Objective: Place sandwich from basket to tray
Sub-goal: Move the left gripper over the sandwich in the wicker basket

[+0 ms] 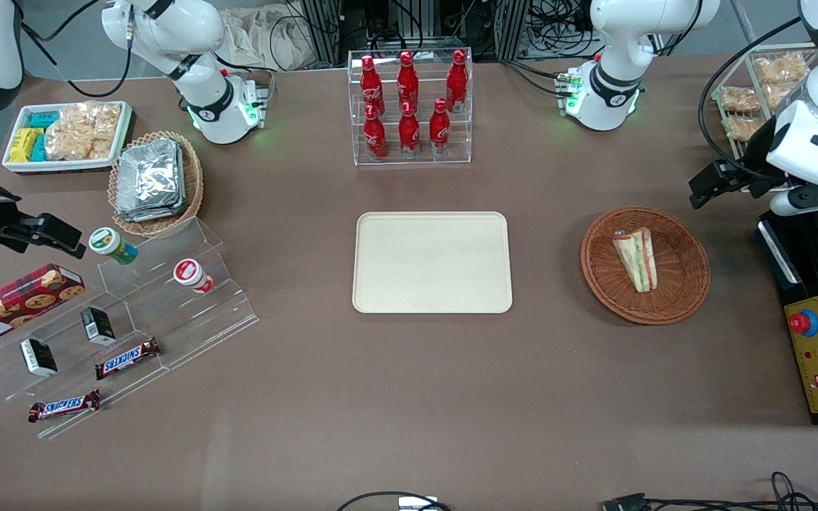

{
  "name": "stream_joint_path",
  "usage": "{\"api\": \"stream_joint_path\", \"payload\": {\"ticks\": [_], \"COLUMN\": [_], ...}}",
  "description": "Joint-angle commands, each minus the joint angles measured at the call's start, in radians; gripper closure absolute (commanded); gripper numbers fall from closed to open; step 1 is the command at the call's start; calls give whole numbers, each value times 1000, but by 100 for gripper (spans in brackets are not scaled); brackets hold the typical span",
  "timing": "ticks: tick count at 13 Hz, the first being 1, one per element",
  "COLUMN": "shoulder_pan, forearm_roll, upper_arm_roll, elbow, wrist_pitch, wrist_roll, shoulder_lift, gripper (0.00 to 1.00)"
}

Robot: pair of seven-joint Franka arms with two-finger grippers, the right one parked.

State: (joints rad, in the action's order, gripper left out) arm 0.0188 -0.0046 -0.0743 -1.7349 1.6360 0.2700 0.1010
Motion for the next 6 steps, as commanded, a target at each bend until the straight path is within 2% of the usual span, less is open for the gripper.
{"api": "stream_joint_path", "payload": {"ticks": [1, 4, 6], "shoulder_pan": [-14, -34, -45], "forearm_roll": [-3, -3, -3], "upper_arm_roll": [-1, 13, 13], "elbow": [60, 29, -72], "wrist_pitch": [-30, -30, 43], "wrist_roll": [2, 1, 11], "shoulder_lift": [-29, -43, -40], "gripper": [0, 0, 0]}}
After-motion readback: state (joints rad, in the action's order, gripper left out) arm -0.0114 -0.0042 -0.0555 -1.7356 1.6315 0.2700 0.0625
